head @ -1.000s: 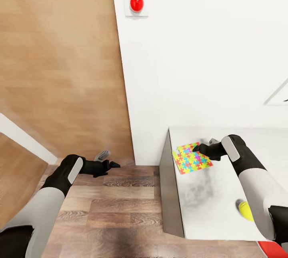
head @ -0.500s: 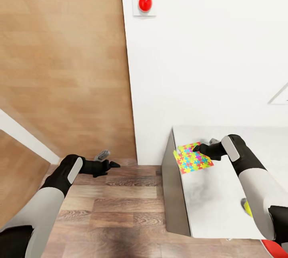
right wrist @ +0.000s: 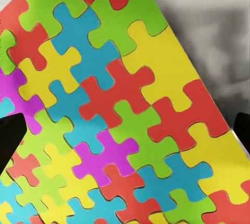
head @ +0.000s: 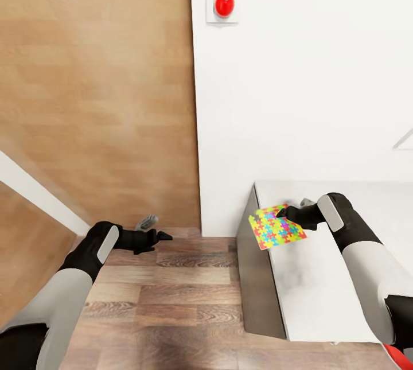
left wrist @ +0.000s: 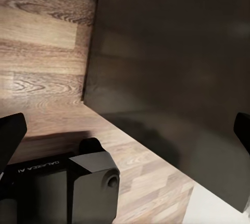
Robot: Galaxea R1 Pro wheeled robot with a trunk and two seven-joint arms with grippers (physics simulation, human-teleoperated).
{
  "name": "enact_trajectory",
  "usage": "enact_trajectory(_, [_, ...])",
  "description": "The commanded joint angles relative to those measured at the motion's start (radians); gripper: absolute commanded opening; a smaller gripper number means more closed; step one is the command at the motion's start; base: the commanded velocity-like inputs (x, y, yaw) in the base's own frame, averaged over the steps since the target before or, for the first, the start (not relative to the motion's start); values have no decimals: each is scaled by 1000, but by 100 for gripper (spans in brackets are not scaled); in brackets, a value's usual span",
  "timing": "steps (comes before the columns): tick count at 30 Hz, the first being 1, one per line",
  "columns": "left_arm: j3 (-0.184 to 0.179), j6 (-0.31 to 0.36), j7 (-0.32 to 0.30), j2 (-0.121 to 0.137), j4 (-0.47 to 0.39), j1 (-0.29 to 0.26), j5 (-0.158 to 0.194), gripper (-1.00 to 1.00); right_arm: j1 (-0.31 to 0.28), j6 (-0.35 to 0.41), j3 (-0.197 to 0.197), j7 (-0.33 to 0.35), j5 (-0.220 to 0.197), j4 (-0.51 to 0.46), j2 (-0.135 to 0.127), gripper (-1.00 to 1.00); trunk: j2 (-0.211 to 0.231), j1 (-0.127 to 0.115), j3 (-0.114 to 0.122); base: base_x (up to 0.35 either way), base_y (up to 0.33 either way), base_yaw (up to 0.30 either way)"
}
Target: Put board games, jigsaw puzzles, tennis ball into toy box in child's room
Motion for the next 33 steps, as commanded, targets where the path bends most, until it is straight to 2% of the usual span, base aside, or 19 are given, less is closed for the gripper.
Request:
enact_trajectory(1, [3, 5, -8, -1, 0, -1, -7, 100, 0, 3, -1, -9, -18, 5, 1, 100, -1, 1, -2, 0, 116, 0])
enact_trajectory(33, [3, 5, -8, -1, 0, -1, -7, 100, -1, 3, -2, -9, -18, 2, -5, 100, -1, 1, 3, 0, 39, -4])
